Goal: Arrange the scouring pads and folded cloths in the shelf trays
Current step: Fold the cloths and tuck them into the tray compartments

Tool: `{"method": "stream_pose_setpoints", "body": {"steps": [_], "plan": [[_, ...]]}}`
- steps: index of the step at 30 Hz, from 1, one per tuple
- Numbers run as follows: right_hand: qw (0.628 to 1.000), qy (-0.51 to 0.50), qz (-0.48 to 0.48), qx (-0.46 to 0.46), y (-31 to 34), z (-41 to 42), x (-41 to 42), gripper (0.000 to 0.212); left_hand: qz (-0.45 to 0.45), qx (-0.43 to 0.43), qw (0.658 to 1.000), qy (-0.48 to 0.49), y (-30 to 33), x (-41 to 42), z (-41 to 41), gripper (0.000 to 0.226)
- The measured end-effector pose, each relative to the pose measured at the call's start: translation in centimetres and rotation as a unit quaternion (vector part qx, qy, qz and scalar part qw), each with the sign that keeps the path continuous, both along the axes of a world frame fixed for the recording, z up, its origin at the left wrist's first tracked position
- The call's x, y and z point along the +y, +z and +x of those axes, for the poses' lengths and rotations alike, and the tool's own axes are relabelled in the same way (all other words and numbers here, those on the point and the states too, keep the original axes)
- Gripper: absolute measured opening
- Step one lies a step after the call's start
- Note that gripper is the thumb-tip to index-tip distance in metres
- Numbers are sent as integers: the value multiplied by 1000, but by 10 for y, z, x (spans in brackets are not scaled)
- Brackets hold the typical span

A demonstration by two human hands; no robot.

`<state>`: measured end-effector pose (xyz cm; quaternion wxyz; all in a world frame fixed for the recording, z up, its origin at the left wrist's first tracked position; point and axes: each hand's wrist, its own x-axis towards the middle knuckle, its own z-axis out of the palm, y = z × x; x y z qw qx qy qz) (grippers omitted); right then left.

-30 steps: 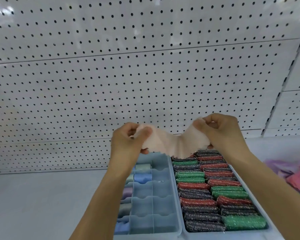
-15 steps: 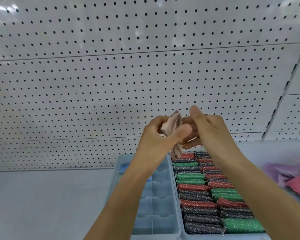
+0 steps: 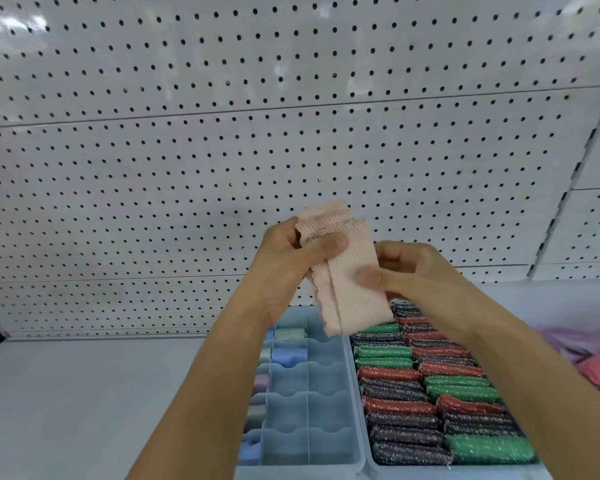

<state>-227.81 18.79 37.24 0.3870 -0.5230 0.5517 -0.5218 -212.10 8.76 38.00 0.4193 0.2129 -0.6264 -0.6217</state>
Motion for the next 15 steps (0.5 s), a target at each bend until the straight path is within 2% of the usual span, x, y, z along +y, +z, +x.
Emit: {"method": "stream_pose_setpoints", "body": {"steps": [3, 6, 8, 10, 12, 15], "plan": [[995, -27, -46, -82, -6, 6, -2, 26, 99, 42, 994, -1, -6, 2, -3, 44], [989, -78, -85, -97, -10, 8, -4, 13, 143, -43, 987, -66, -22, 14, -6, 58], [986, -80, -93, -109, -11, 9, -4, 8, 162, -49, 983, -65, -27, 18, -9, 55], [985, -72, -90, -125, -14, 11, -2, 9, 178, -1, 983, -36, -30, 15, -10, 47], [982, -62, -82, -156, -15, 10, 0, 15, 186, 40, 982, -7, -31, 13, -10, 54], [982, -51, -78, -166, -17, 9, 1, 23, 208, 26, 978, -8, -32, 14, -11, 67]]}}
